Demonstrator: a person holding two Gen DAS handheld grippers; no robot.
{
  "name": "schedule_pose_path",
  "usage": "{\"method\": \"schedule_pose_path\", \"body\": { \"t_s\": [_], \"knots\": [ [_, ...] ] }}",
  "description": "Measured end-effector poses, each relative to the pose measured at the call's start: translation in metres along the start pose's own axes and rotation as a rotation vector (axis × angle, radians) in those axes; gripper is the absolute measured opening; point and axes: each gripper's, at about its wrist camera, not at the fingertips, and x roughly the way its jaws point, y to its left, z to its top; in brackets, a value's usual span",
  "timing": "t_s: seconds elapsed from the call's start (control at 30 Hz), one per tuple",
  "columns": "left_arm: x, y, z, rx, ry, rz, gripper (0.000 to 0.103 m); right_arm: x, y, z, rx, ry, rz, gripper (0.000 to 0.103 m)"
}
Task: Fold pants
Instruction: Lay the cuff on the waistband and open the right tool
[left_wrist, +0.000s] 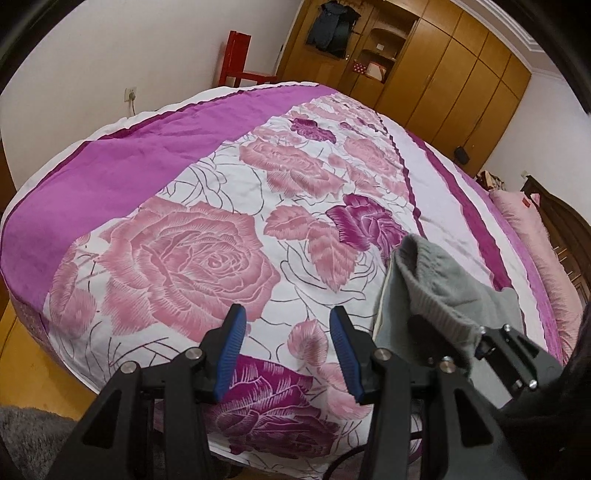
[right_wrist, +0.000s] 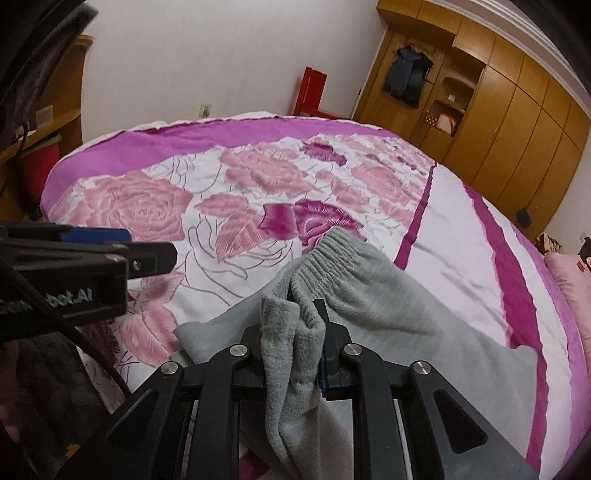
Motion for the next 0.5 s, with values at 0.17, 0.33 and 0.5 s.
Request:
{"method": "schedule_pose_path", "body": {
  "t_s": [0.17,0.33,0.5],
  "knots": [
    [0.000,0.004,0.000,-0.020,0.002,-0.004,0.049,0.004,0.006,0.000,0.013,0.003,0.026,0.034],
    [-0.008,0.012,0.001,-0.048,-0.014,-0.018,0.049,-0.005,0.012,-0.001,0.029,-0.033,0.054,0.039],
    [-0.022,0.015,0.001,-0.056,-0.055,-0.016,0.049,-0.016,0.020,-0.003,0.040,-0.067,0.093,0.042]
  ]
}}
